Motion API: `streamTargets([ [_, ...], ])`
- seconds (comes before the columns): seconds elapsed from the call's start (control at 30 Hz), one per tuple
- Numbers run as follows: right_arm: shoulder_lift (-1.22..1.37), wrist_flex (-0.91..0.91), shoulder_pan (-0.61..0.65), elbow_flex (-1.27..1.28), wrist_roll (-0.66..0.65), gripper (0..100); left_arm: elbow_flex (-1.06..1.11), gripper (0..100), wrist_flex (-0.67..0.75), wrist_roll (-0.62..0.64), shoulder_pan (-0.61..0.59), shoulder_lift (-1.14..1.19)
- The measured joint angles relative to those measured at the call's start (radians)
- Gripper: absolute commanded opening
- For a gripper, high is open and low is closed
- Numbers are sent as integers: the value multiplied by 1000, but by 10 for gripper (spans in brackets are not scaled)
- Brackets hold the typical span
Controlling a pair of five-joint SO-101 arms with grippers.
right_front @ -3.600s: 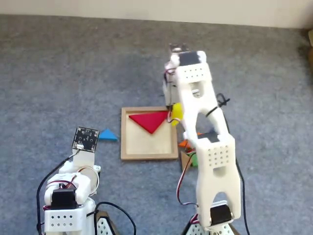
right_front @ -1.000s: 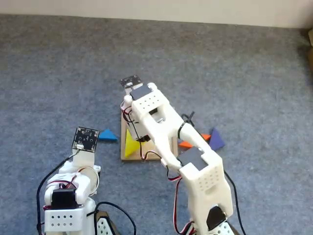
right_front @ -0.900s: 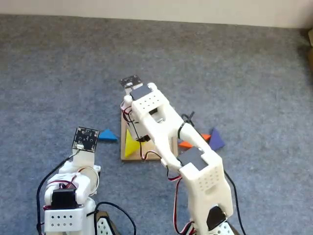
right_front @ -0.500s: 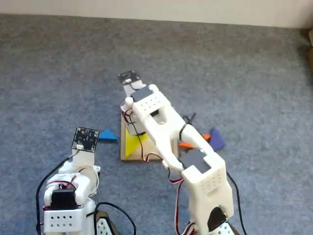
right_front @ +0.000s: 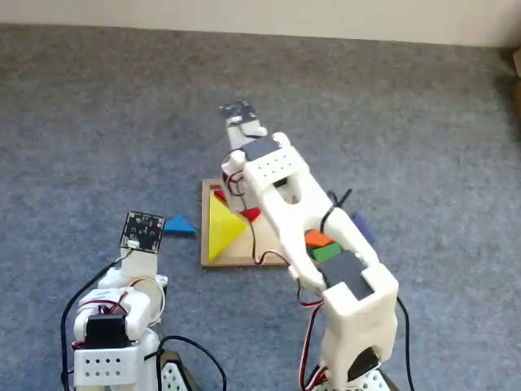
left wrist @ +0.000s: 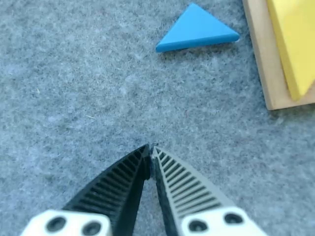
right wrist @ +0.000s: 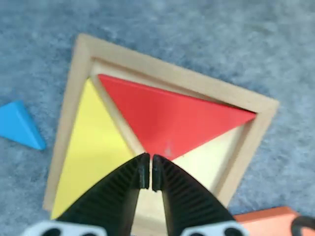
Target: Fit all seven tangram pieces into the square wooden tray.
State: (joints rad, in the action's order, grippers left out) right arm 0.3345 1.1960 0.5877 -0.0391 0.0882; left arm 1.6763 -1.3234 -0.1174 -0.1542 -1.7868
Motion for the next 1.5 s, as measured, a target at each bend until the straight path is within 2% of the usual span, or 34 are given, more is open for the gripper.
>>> streamTargets([
  [0.23, 31, -195, -23, 112, 0, 26, 0, 36, 0, 0, 0, 0],
  [0.43, 81, -244, -25, 109, 0, 24, 0, 36, 0, 0, 0, 0],
  [0.6, 94, -236, -21, 84, 0, 23, 0, 36, 0, 0, 0, 0],
  [0.9, -87, -163, -12, 110, 18, 23, 0, 36, 0, 0, 0, 0],
  [1.17, -141, -173, 129, 281, 48, 23, 0, 36, 0, 0, 0, 0],
  [1.27, -153, -256, 169, 354, 48, 23, 0, 36, 0, 0, 0, 0],
  [1.5, -193, -511, 172, 493, 48, 23, 0, 36, 0, 0, 0, 0],
])
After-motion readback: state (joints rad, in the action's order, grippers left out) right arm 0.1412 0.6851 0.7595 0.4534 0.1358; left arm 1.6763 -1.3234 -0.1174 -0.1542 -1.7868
